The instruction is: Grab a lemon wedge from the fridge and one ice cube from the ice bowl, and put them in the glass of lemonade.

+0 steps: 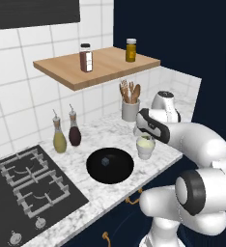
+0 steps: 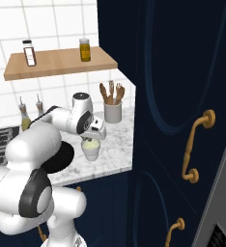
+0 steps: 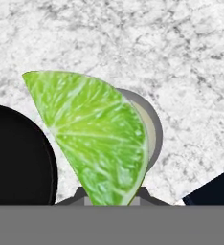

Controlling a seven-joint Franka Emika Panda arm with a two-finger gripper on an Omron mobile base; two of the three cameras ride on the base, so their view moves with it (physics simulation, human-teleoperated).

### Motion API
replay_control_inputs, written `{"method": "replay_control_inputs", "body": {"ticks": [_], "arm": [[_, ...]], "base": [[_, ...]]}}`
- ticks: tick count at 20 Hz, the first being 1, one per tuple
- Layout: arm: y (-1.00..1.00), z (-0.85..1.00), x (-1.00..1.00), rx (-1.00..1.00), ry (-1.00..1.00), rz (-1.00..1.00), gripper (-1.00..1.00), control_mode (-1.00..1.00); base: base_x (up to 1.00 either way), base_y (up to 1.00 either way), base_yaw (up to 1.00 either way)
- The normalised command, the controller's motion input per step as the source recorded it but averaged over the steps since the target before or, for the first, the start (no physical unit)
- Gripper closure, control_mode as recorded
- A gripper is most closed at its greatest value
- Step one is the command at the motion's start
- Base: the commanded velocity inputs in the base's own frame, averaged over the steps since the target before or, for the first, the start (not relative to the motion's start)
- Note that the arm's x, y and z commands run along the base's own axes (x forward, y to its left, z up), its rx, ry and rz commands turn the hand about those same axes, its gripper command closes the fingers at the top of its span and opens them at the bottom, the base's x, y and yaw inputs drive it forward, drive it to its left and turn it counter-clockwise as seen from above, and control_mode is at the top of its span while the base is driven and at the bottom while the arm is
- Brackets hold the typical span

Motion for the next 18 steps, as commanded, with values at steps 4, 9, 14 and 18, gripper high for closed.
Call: {"method": "replay_control_inputs", "body": {"ticks": [4, 9, 14, 18], "arm": [[0.00, -0.24, 0.00, 0.00, 0.00, 0.00, 1.00, -1.00], [0.01, 0.00, 0.00, 0.00, 0.00, 0.00, -1.00, -1.00], [0.00, 0.00, 0.00, 0.00, 0.00, 0.00, -1.00, -1.00], [0.00, 0.00, 0.00, 0.00, 0.00, 0.00, -1.00, -1.00]], "base": [[0.00, 0.00, 0.00], [0.00, 0.00, 0.00], [0.00, 0.00, 0.00], [0.00, 0.00, 0.00]]}}
